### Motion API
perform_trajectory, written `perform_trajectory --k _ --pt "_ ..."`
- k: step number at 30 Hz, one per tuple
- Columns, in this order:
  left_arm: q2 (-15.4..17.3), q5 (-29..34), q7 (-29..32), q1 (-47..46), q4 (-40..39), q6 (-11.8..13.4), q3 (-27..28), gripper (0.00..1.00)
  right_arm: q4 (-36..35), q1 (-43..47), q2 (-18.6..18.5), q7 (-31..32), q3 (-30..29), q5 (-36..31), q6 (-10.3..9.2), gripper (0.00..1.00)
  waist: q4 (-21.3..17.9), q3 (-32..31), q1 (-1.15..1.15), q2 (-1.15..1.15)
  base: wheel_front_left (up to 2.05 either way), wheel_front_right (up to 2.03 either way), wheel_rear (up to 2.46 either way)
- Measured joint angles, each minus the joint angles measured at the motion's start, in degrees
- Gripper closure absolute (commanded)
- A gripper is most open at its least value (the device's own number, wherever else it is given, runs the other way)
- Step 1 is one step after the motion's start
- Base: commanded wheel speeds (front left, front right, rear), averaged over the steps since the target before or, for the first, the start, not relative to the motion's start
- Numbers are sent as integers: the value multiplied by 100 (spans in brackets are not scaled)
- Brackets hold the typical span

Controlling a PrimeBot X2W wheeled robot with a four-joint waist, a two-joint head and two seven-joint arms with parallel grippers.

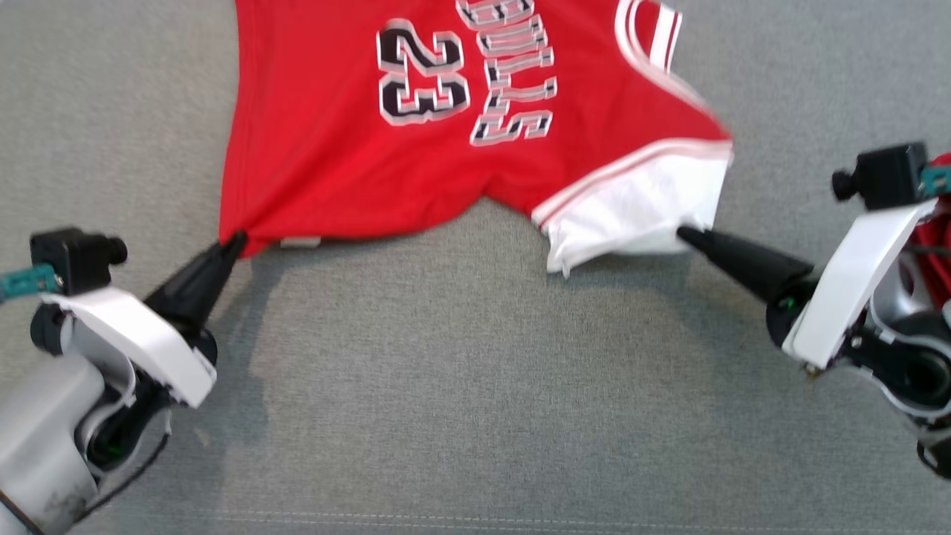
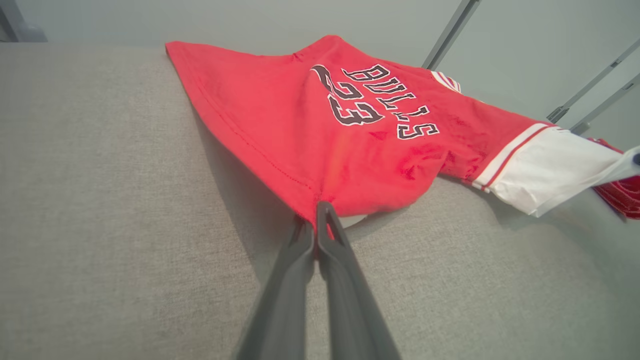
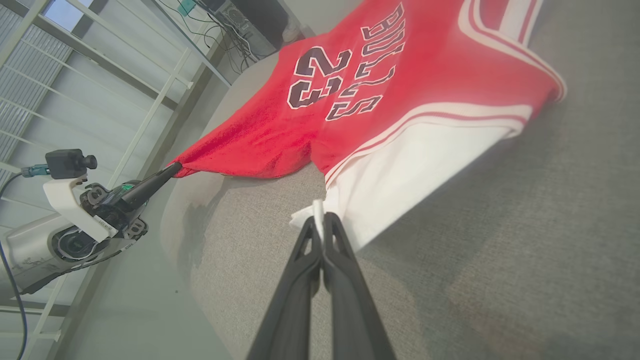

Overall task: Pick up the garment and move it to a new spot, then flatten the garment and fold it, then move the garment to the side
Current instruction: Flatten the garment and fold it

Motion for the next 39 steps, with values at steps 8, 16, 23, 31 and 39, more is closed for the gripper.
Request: perform_trajectory --k 8,16,23,31,39 --pt "143 -223 263 627 -219 0 -487 100 -202 844 -203 390 178 547 0 100 120 -829 0 0 0 0 0" --pt "615 -616 1005 1209 -613 0 -901 100 -323 1737 -528 1022 278 1138 0 100 183 -1634 0 0 0 0 0" --pt "1376 -826 1505 1366 -1724 13 -929 100 -939 2145 -768 889 -130 1386 0 100 167 -1808 0 0 0 0 0" --pt "1350 -954 2503 555 -2195 71 -816 100 -658 1519 -241 506 -346 348 0 100 168 -1106 0 0 0 0 0" --pt "-109 -742 2713 -1396 -104 19 -219 100 1839 -1875 1617 -438 -1220 -1303 -1 100 163 70 0 0 0 0 0"
